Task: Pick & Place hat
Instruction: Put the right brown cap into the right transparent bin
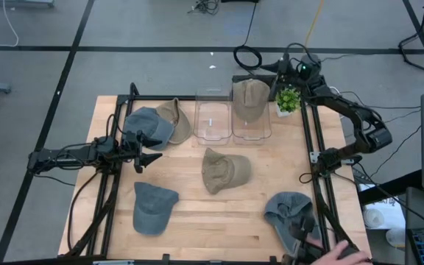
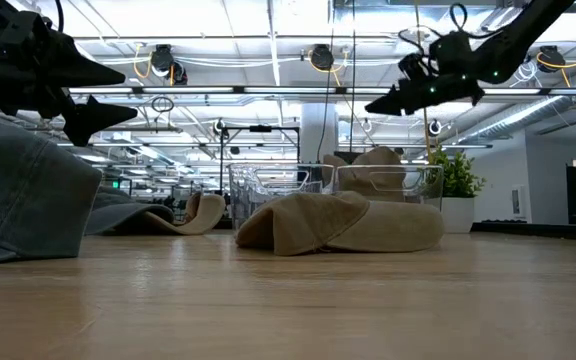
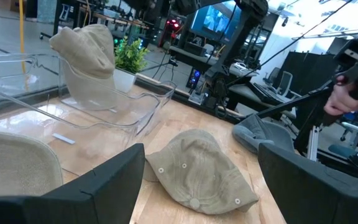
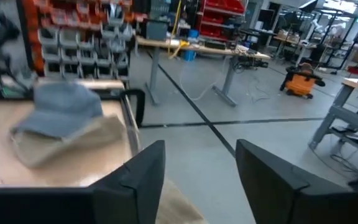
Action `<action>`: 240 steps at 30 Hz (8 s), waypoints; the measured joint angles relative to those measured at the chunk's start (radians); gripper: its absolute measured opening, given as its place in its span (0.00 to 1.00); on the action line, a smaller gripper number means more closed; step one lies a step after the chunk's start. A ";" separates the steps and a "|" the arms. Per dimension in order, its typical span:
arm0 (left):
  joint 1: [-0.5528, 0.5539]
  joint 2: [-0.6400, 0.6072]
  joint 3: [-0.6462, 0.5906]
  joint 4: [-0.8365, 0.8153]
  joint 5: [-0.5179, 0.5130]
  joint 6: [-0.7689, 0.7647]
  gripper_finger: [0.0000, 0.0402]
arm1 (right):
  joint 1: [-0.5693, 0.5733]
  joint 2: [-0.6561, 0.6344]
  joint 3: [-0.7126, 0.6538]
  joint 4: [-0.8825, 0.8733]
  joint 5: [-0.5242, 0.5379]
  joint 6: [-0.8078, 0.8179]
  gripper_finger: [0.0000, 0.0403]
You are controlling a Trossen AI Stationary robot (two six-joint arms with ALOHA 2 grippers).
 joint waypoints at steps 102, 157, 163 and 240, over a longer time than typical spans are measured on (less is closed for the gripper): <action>0.000 0.000 0.000 0.000 -0.002 0.000 0.81 | 1.430 -0.464 -0.591 -0.288 1.317 1.576 0.56; 0.000 0.000 0.000 0.000 -0.002 0.000 0.81 | 1.270 0.087 -0.543 0.195 0.904 1.604 0.04; 0.000 0.000 0.000 0.000 -0.002 0.000 0.81 | 1.270 0.085 -0.544 0.229 0.898 1.606 0.01; 0.000 0.000 0.009 0.236 -0.018 -0.337 0.81 | 1.263 -0.454 -0.542 0.549 0.908 0.455 0.00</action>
